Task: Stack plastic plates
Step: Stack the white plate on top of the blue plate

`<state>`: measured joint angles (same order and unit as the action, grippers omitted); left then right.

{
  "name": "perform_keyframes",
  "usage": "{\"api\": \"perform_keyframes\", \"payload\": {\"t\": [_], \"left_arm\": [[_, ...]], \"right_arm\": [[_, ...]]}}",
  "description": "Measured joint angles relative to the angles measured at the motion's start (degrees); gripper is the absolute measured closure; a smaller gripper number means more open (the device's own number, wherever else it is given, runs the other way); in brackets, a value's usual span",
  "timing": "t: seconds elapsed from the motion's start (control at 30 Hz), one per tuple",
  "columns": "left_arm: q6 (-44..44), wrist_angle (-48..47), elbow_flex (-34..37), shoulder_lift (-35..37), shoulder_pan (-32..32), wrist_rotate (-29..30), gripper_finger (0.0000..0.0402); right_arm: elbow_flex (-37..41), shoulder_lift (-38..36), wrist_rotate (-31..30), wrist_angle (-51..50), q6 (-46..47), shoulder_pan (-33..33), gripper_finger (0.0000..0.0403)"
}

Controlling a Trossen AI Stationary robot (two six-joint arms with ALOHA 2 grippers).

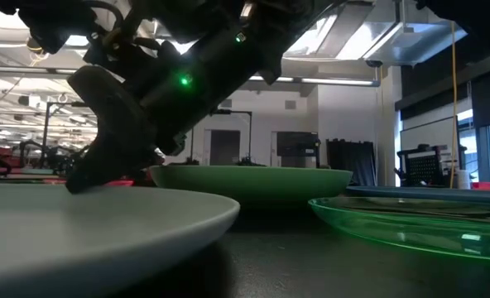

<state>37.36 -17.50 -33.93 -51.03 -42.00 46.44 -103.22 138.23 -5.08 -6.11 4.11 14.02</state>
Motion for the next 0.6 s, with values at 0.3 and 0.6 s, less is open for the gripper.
{"api": "perform_keyframes", "payload": {"t": [0.3, 0.6], "left_arm": [[-0.02, -0.02, 0.00, 0.00, 0.00, 0.02, 0.0305], [-0.02, -0.12, 0.02, -1.76, 0.00, 0.89, 0.0305]], "right_arm": [[-0.09, -0.05, 1.68, -0.09, 3.01, -1.02, 0.0310], [-0.31, 1.14, 8.58, -1.20, 8.92, -2.52, 0.0261]]}}
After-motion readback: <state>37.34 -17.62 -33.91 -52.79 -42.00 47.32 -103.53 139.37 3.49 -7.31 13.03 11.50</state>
